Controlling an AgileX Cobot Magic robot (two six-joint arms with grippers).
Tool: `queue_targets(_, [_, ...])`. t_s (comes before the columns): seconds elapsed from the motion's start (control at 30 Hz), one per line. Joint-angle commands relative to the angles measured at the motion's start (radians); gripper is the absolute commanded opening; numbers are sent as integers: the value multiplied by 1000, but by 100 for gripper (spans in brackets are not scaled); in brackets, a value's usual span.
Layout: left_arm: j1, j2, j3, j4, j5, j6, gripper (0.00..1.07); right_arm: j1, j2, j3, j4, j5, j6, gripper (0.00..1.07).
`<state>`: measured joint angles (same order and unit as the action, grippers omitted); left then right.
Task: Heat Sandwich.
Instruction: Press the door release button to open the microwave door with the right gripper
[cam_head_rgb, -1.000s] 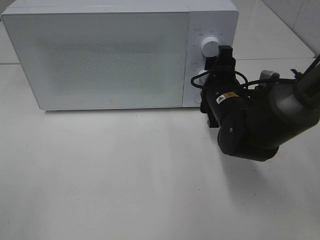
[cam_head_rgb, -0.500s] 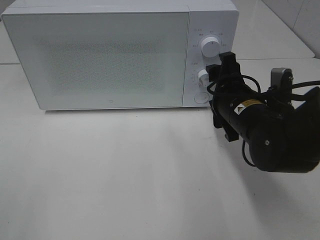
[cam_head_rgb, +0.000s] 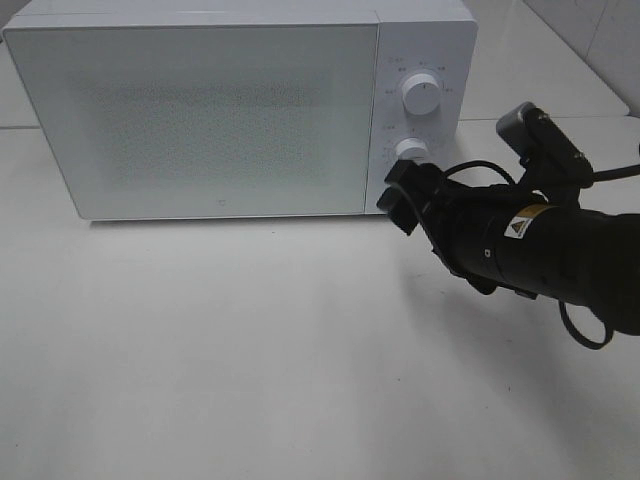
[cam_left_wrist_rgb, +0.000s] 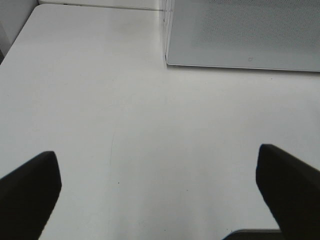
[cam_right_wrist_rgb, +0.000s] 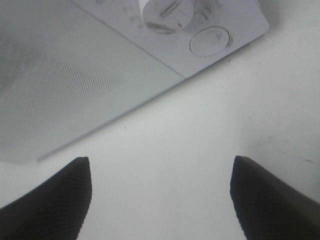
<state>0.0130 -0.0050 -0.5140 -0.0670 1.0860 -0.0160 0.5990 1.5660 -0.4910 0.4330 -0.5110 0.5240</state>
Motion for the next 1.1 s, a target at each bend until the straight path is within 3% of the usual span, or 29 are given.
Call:
queue_targets(0.03, [2,-16,-1,-8,-14,-1,99,-2,-57,-21,-16,184,-202,75])
queue_targets(0.33, [2,-16,-1,-8,-14,-1,99,-2,-128,-107,-86,605,-487,75])
queue_targets(0.67, [2,-16,-1,-8,-14,-1,99,-2,-201,-200,-305,992,-487,75])
queue_targets(1.1, [2,-16,-1,-8,-13,-1,98,-2,-504,-206,-355,1306,-495,75])
